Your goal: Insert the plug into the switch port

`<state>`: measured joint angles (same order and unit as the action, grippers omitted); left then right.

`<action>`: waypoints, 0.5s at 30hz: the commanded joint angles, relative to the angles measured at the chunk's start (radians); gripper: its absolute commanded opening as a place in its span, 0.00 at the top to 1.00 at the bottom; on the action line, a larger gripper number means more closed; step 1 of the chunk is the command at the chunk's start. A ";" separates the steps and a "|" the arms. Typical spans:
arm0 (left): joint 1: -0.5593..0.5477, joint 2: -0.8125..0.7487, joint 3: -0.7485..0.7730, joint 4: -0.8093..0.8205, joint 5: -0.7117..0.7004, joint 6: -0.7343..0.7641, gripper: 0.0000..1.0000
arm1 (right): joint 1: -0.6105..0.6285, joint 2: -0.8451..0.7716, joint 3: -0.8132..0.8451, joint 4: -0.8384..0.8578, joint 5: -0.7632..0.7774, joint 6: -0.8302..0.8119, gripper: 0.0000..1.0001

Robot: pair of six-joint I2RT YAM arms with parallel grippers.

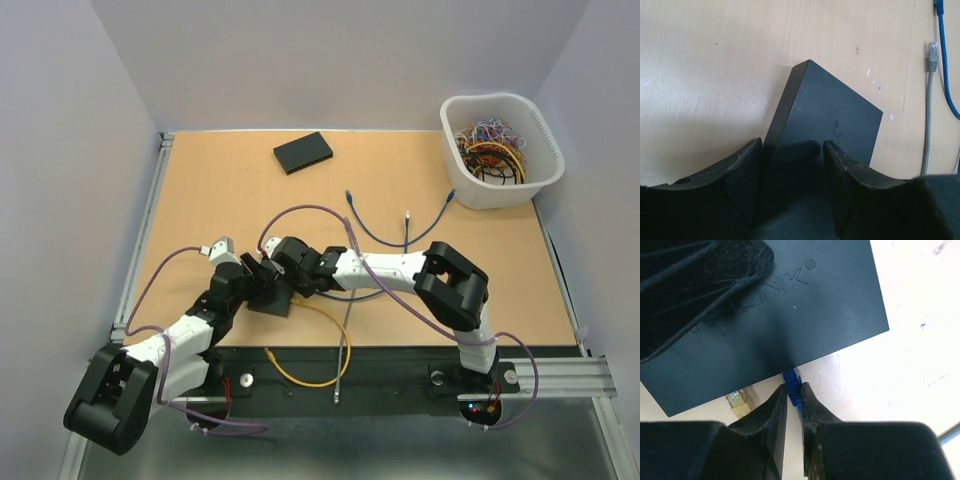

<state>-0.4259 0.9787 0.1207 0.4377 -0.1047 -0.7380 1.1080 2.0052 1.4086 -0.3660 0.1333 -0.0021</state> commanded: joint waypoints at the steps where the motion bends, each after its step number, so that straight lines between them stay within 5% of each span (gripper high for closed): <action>1: -0.096 0.026 -0.035 0.005 0.387 -0.127 0.40 | 0.038 -0.058 0.031 0.800 -0.283 0.126 1.00; 8: -0.102 0.087 -0.006 0.036 0.407 -0.095 0.40 | 0.038 -0.121 -0.048 0.972 -0.379 0.149 0.99; 15: -0.126 0.153 0.008 0.033 0.369 -0.089 0.40 | 0.039 -0.111 0.016 0.961 -0.454 0.111 0.99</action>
<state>-0.4267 1.0660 0.1246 0.5117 -0.1375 -0.6899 1.0801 1.9434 1.2736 -0.1558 0.0563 0.0406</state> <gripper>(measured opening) 0.611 0.185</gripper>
